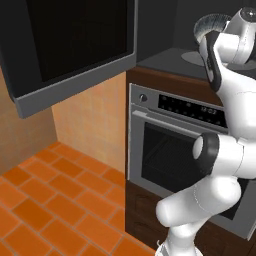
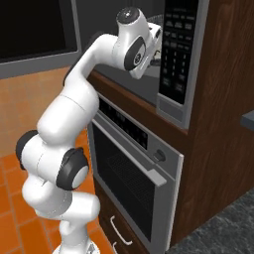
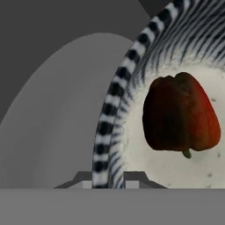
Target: Pick the bell pepper from the sink and place it in the bowl. Then pick the bowl and place it in the microwave. Then close the microwave door and press the start button.
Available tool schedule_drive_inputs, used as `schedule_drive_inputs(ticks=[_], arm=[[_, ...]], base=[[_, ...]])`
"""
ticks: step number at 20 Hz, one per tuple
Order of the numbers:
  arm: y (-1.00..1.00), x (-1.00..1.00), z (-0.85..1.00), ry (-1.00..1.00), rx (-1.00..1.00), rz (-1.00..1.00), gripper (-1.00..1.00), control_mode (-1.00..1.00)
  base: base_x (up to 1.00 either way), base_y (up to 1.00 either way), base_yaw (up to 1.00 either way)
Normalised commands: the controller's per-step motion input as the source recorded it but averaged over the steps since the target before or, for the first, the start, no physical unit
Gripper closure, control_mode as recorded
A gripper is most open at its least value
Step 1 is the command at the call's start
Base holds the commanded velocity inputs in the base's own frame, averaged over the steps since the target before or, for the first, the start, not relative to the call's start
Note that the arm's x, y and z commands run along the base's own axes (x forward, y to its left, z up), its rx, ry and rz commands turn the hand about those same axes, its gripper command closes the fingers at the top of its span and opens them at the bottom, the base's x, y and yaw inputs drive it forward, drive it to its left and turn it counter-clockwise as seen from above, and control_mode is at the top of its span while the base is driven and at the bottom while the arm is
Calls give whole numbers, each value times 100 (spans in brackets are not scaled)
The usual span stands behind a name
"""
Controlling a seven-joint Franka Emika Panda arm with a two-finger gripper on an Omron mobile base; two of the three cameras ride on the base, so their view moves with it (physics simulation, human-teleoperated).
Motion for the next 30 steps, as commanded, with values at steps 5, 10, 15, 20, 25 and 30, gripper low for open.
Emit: schedule_drive_inputs(ticks=[5,10,15,20,25,30], arm=[[-7,40,-44,0,0,0,100,-100],[1,7,-14,-5,0,0,-100,-100],[15,-10,0,-15,0,-2,-100,-100],[34,-25,1,-39,-6,0,-100,-100],[55,-55,7,-58,-7,0,-100,-100],[59,-96,42,-26,7,-5,-100,-100]], base=[[0,0,0],[0,0,0],[0,0,0],[0,0,0],[0,0,0],[0,0,0]])
